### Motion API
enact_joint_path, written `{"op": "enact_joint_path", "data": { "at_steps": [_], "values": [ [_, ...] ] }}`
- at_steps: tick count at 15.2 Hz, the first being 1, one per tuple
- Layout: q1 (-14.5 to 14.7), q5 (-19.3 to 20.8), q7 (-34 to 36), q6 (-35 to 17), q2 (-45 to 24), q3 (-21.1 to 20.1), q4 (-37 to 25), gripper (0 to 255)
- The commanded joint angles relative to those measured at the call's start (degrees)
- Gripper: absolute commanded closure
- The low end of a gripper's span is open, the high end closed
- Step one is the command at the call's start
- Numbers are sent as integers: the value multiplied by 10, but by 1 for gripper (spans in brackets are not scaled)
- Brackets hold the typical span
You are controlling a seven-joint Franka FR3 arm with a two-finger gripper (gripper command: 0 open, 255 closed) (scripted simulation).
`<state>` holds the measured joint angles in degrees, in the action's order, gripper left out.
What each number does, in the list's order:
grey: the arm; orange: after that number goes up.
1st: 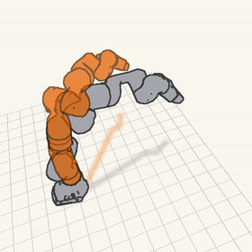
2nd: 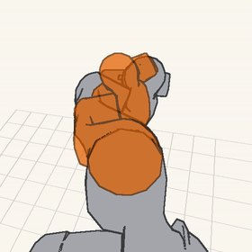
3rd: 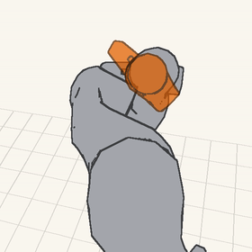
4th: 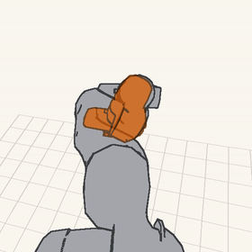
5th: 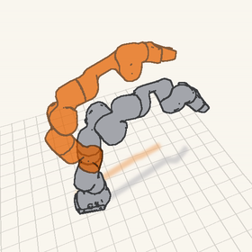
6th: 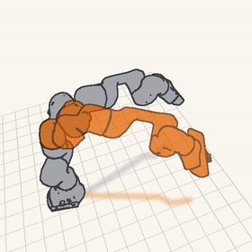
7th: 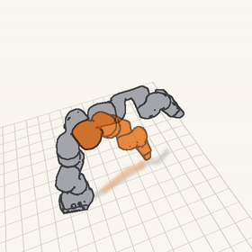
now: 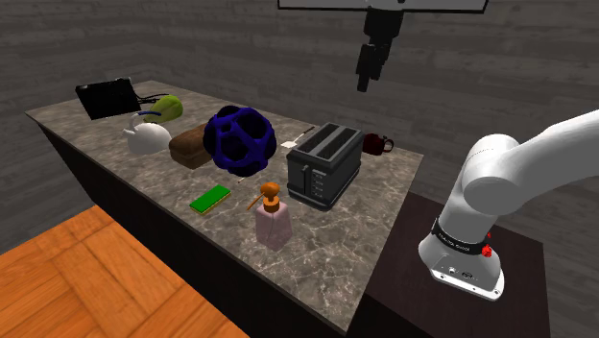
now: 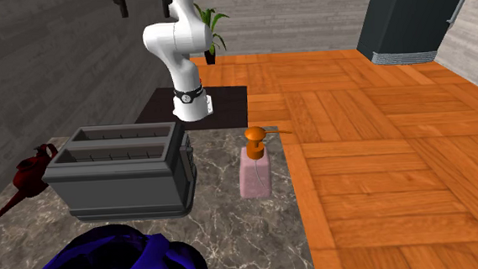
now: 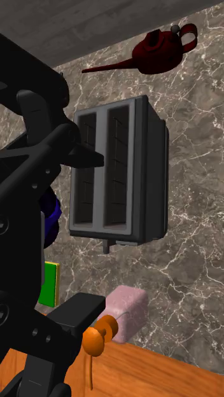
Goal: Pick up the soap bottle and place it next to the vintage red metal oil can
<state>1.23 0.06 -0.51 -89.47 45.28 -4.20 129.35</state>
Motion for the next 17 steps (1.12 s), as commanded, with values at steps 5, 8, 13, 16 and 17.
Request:
{"op": "enact_joint_path", "data": {
  "at_steps": [5, 8, 13, 16, 17],
  "values": [
    [13, -19, 28, -66, -18, -34, 41, 0],
    [22, -32, 49, -116, -39, -60, 65, 0],
    [35, -48, 84, -202, -91, -107, 90, 0],
    [40, -51, 107, -254, -131, -136, 96, 0],
    [42, -51, 115, -271, -146, -146, 97, 0]
  ]
}}
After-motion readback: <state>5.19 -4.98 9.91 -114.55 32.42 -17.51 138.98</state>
